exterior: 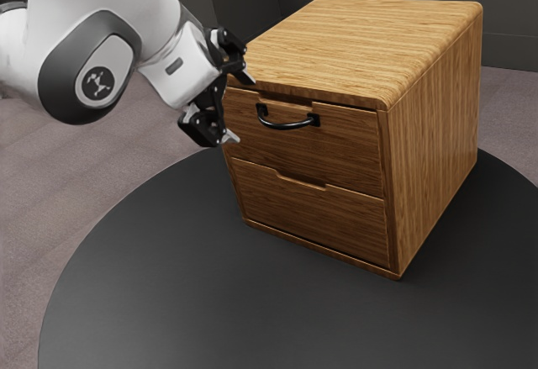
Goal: Pull the drawer handle with one arm to open the drawer
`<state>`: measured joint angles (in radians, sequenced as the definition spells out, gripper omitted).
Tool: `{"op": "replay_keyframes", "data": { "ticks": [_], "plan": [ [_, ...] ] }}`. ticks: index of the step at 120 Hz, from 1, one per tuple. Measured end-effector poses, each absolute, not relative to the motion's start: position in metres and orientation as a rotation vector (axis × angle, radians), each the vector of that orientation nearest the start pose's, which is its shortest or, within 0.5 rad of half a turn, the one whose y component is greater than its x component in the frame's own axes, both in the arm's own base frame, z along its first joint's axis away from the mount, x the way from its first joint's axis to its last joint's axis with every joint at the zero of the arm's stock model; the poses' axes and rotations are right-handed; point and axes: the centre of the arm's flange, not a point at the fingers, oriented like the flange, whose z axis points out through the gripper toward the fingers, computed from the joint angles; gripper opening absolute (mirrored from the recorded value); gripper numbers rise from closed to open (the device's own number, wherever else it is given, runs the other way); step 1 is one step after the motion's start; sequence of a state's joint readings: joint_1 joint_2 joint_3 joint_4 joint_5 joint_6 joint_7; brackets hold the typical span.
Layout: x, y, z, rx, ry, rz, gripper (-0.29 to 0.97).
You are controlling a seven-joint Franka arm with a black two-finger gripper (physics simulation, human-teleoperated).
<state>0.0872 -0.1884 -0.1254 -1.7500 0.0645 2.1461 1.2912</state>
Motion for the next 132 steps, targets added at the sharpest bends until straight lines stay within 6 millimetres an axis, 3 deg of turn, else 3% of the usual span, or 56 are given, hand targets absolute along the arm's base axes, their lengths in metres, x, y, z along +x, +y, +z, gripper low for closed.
{"op": "replay_keyframes", "data": {
  "ticks": [21,35,92,117,132],
  "plan": [
    [0.541,-0.045,0.702,-1.997,1.747,-0.593,0.43],
    [0.548,-0.045,0.693,-1.985,1.773,-0.584,0.33],
    [0.582,-0.036,0.652,-2.002,1.843,-0.533,0.26],
    [0.579,-0.036,0.65,-2.001,1.849,-0.524,0.16],
    [0.563,-0.039,0.65,-1.998,1.854,-0.51,0.09]
  ]
}}
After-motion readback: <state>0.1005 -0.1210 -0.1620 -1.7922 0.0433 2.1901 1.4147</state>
